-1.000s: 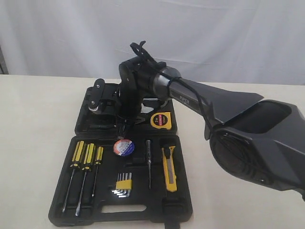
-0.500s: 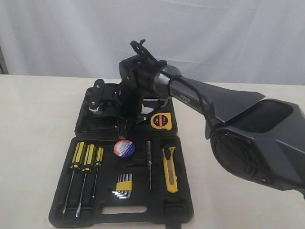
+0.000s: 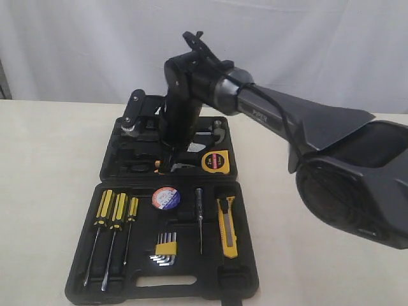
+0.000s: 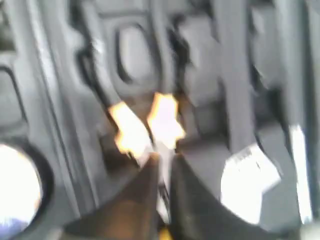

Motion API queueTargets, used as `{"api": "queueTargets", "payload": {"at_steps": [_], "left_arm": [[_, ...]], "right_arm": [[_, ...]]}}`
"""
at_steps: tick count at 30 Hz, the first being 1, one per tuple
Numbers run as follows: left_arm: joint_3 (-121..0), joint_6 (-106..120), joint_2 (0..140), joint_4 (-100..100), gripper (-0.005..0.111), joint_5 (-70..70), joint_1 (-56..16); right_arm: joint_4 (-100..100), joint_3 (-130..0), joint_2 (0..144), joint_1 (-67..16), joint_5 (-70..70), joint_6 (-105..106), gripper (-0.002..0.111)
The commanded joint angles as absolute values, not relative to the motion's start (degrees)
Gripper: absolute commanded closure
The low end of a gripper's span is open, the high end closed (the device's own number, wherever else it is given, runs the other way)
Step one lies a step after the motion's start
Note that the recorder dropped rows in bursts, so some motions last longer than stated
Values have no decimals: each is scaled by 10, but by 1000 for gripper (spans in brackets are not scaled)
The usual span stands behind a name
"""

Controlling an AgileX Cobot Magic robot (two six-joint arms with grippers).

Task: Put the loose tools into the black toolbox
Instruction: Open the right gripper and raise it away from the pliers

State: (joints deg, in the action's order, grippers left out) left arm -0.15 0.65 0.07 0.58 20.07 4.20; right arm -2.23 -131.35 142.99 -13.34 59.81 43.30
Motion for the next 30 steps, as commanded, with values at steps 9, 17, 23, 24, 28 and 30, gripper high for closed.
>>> {"api": "queueTargets", "payload": {"at_steps": [9,17,23,24,28,30], "left_arm": [[0,4,0,0,107,196,39],[0,4,0,0,107,196,39],[0,4,0,0,107,196,39],[0,4,0,0,107,196,39],[0,4,0,0,107,196,39],[0,4,0,0,107,196,39]], "right_arm": [[69,-1309,1387,-32,700,428,109],[55,-1294,1306,-30,700,444,109],[82,-1175,1197,-30,700,365,109],[87,-1145,1176,-30,700,341,109],[102,-1078,1110,-30,700,321,109],[126,-1058,1089,-30,700,321,109]]}}
